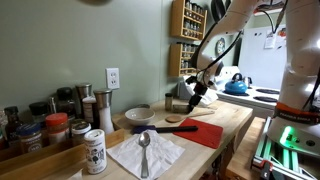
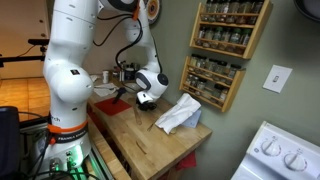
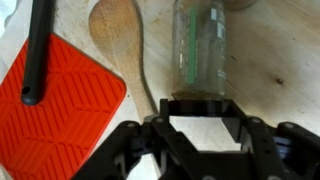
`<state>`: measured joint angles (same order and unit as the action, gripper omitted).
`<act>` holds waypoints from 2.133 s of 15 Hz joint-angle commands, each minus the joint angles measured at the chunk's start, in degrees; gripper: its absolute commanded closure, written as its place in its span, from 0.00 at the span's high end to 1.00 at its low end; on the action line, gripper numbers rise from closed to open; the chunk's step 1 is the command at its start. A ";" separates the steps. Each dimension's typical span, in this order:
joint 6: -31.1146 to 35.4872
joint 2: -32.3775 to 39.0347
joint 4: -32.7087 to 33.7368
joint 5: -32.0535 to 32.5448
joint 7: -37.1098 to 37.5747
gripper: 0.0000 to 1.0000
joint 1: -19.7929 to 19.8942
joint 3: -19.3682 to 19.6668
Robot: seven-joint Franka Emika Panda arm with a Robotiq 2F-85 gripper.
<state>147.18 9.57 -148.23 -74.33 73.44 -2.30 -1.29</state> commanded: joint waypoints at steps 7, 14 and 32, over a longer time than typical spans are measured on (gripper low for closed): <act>-0.08 -4.36 -2.23 15.19 11.21 0.31 -1.17 1.29; -5.93 -11.82 -1.41 41.81 30.53 0.31 0.22 1.52; -39.99 -2.87 19.83 82.07 69.88 0.31 -1.97 -2.80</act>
<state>108.93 2.65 -131.80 3.35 138.06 -2.93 -4.00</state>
